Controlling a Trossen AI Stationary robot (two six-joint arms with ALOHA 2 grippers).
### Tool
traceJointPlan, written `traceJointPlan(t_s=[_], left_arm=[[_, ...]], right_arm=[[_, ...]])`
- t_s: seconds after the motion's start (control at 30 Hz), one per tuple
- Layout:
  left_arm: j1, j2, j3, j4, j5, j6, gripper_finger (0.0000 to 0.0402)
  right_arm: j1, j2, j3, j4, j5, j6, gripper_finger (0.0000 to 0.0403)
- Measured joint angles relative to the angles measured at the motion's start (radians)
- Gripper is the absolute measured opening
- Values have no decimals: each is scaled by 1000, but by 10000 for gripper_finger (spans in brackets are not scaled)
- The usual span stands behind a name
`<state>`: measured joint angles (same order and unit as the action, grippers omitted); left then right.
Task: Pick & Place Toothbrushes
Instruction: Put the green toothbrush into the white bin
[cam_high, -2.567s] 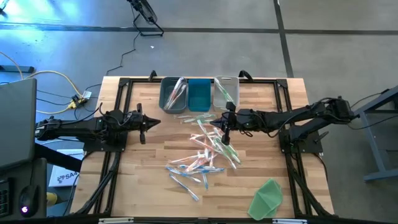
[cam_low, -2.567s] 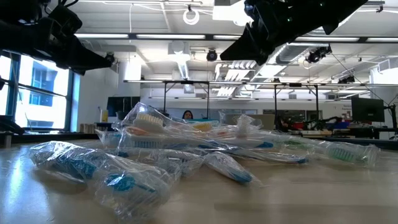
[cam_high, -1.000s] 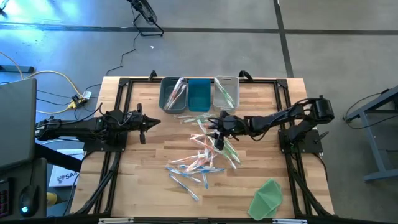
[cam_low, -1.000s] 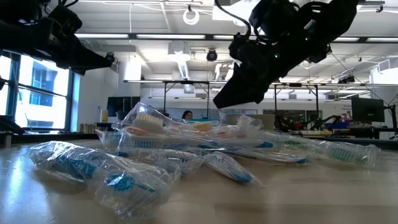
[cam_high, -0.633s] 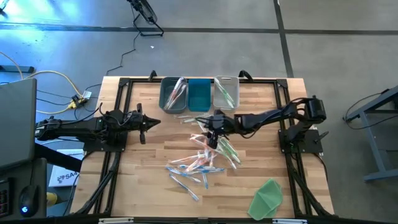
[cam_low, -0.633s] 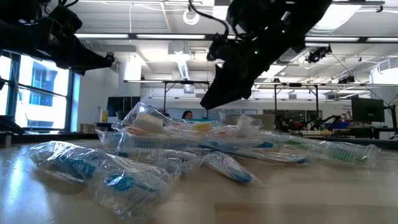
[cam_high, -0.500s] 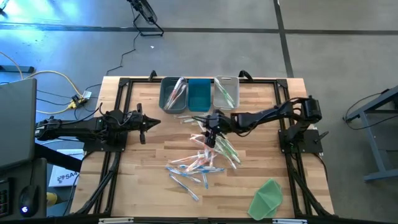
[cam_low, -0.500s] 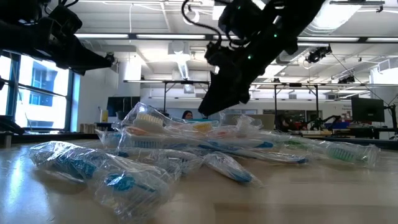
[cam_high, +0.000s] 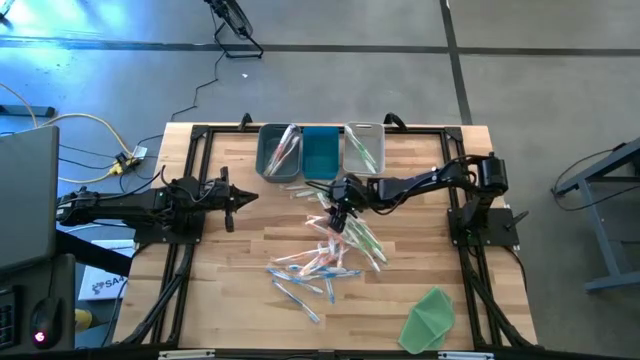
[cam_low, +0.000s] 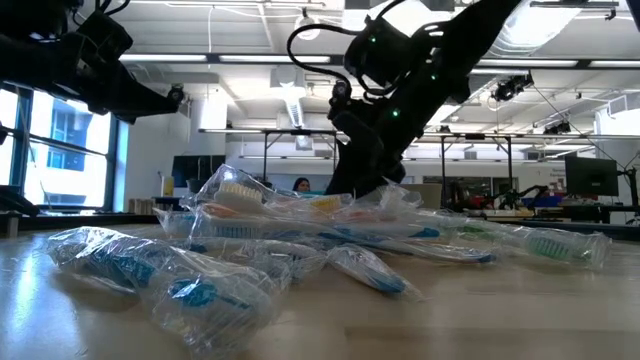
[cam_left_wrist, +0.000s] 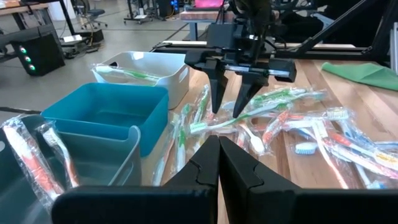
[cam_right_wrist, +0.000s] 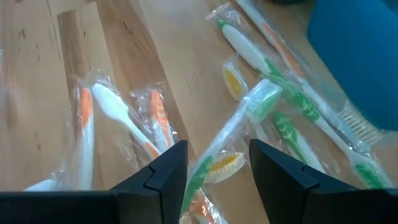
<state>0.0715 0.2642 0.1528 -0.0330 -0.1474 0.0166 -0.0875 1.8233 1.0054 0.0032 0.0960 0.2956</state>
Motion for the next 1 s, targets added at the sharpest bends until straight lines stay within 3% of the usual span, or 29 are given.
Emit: traceJointPlan(t_s=[0.53,1.0], left_arm=[[0,0,0,0,0,-14,1],[0,0,0,0,-5,-17,1]], right_arm=[[0,74,0,12,-19,-3,164],[0,71,0,16,-18,-13,103]])
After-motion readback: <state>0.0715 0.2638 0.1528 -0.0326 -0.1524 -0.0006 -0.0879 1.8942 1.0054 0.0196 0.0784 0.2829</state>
